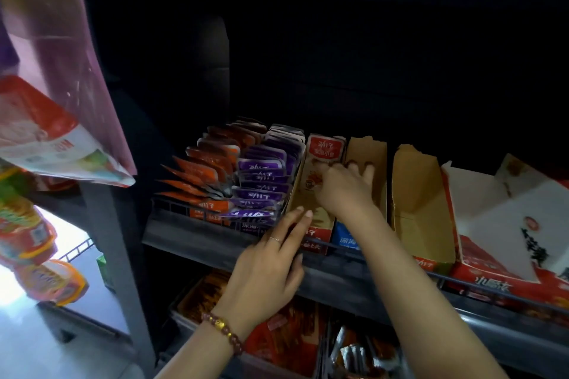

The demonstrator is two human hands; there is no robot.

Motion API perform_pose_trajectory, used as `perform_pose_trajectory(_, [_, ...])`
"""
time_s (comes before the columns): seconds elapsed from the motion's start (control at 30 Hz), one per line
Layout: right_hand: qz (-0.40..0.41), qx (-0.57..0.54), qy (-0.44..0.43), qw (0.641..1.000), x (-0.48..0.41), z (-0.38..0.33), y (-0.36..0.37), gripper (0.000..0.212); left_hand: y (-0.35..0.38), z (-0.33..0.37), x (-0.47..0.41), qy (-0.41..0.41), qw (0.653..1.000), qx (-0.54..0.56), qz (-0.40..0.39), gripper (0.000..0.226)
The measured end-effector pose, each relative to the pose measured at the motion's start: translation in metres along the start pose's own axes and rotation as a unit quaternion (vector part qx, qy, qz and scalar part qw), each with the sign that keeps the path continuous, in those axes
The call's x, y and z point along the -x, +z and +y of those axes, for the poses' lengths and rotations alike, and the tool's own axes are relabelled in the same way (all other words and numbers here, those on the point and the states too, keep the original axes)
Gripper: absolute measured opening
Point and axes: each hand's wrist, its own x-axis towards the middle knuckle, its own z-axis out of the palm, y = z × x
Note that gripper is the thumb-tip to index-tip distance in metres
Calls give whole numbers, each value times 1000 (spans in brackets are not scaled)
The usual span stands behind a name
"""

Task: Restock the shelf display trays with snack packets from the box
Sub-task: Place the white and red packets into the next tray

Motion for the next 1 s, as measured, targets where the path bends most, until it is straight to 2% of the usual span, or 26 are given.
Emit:
perform_pose_trajectory(0.2, [1, 23, -48, 999, 34, 0, -36, 45, -23, -5, 9, 67, 998, -15, -10, 59])
perform_pose_trajectory(0.3, [94, -128, -153, 975, 70, 2, -53, 27, -53, -5, 22, 92, 996, -20, 10, 50])
perform_pose_trajectory(0.37, [133, -256, -242, 926, 100, 3, -57, 16, -73, -2, 37, 110, 994, -21, 17, 39])
perform_pose_trajectory(0.4, [131, -286, -282, 906, 115, 5, -57, 15, -81, 0, 48, 122, 992, -28, 11, 35])
perform_pose_trajectory(0.5, [36, -302, -372, 877, 156, 7, -38, 15, -95, 7, 84, 157, 986, -45, -45, 29])
perform_pose_trajectory(0.57, [-29, -283, -391, 875, 176, 3, -10, 16, -96, 8, 114, 169, 978, -50, -109, 26])
perform_pose_trajectory(0.67, [-110, -223, -415, 875, 205, -10, 48, 15, -90, 4, 170, 150, 965, -40, -211, 26])
perform_pose_trajectory(0.77, [-192, -169, -464, 848, 232, -19, 107, 17, -75, 2, 229, 114, 949, -19, -294, 23])
perform_pose_trajectory(0.83, [-227, -116, -501, 827, 247, -21, 149, 19, -63, 5, 266, 103, 933, 2, -344, 10])
perform_pose_trajectory(1.0, [-404, -9, -465, 788, 283, -21, 258, 21, -43, 8, 322, 84, 899, 8, -429, 18])
